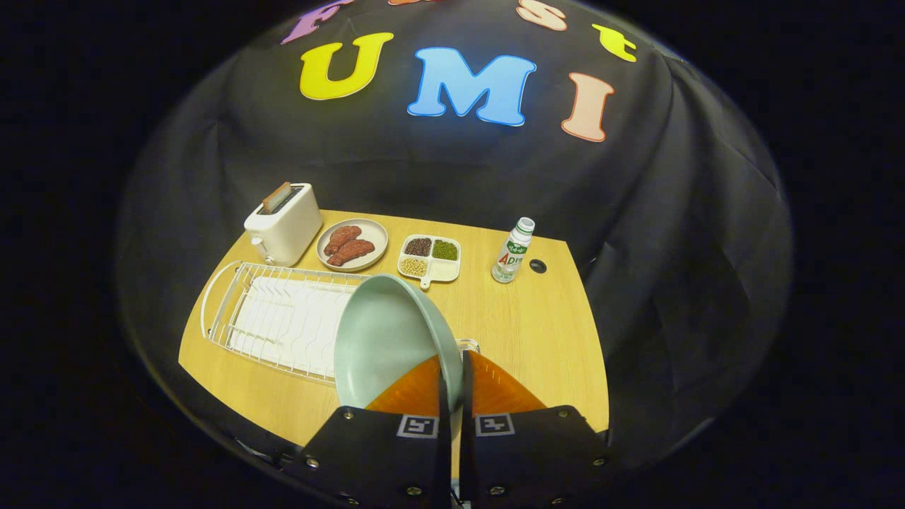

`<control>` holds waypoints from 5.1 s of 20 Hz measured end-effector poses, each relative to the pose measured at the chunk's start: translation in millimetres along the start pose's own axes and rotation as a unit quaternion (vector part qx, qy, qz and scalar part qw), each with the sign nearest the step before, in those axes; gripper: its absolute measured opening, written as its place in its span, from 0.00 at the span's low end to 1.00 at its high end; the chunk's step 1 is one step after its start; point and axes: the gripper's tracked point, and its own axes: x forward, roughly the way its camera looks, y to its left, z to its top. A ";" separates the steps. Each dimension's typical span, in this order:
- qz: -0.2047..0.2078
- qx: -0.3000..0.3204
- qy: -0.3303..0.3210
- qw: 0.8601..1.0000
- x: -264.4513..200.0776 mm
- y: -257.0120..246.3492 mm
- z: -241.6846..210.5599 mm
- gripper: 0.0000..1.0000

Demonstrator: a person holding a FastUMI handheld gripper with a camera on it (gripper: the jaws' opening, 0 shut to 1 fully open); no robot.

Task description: Take the plate from the dish rack, then take the spoon from the basket and place it into the plate.

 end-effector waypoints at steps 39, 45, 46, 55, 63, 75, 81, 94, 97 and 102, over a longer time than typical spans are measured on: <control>0.130 0.087 -0.120 0.980 94.3 -55.0 -192.5 0.28; 0.090 0.025 -0.292 0.952 40.7 -89.0 -122.4 0.28; 0.094 0.027 -0.304 0.948 39.0 -87.5 -119.3 0.28; 0.115 0.063 -0.356 0.925 89.3 -74.0 -94.9 0.36; 0.144 0.081 -0.367 0.915 127.7 -60.1 -89.9 0.36; 0.129 0.035 -0.351 0.927 134.3 -38.0 -85.4 0.06; 0.120 0.048 -0.348 0.929 122.8 -46.1 -82.3 0.06; 0.127 0.004 -0.350 0.928 37.9 -47.5 -43.3 0.06; 0.117 0.024 -0.344 0.931 16.9 -46.0 -48.1 0.06; 0.100 0.030 -0.327 0.939 -10.3 -37.3 -72.5 0.06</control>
